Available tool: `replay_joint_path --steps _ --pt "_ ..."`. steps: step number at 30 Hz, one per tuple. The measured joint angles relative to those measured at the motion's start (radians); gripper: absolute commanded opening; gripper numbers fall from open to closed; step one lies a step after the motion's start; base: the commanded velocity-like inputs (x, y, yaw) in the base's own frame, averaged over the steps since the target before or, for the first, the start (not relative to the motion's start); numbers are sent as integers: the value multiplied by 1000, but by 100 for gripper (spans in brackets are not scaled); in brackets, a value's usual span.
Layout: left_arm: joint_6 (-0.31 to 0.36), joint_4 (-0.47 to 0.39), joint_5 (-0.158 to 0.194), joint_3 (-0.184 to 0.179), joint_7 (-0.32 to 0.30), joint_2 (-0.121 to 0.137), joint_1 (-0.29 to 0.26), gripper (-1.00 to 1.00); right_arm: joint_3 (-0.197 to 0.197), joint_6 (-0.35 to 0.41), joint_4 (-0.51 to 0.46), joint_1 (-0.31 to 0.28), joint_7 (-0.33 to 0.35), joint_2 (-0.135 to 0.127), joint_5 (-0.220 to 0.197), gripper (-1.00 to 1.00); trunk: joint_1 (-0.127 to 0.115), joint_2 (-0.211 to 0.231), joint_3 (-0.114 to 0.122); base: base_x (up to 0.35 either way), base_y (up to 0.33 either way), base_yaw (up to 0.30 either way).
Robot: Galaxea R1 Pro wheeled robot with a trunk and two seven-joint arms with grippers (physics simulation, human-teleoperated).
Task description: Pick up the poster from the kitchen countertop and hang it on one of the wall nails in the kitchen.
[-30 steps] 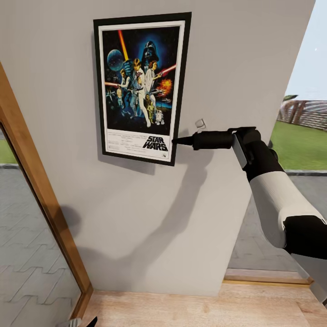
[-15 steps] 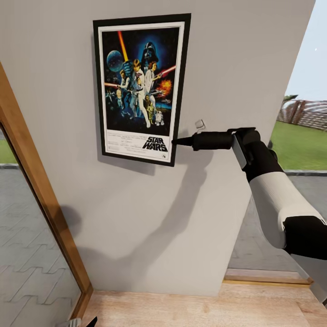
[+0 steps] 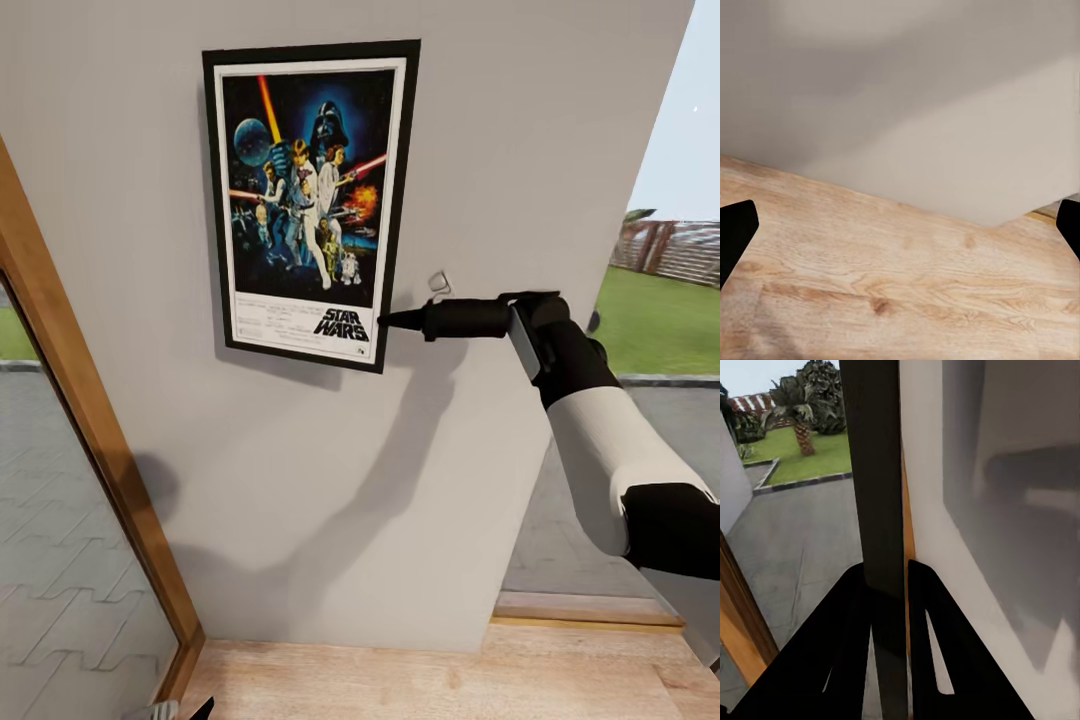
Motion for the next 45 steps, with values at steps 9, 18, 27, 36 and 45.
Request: replay_joint_path --steps 9,18,27,36,45 --pt "0 0 0 0 0 0 0 100 0 -18 -2 30 0 0 0 -100 0 0 0 0 0 0" --pt "0 -1 0 0 0 0 0 100 0 -47 -10 49 1 0 0 -100 0 0 0 0 0 0" --pt "0 0 0 0 0 0 0 100 0 -77 -10 57 19 0 0 -100 0 0 0 0 0 0" --pt "0 0 0 0 0 0 0 100 0 -80 -10 69 22 0 0 -100 0 0 0 0 0 0" --pt "0 0 0 0 0 0 1 100 2 -81 -10 76 23 0 0 -100 0 0 0 0 0 0"
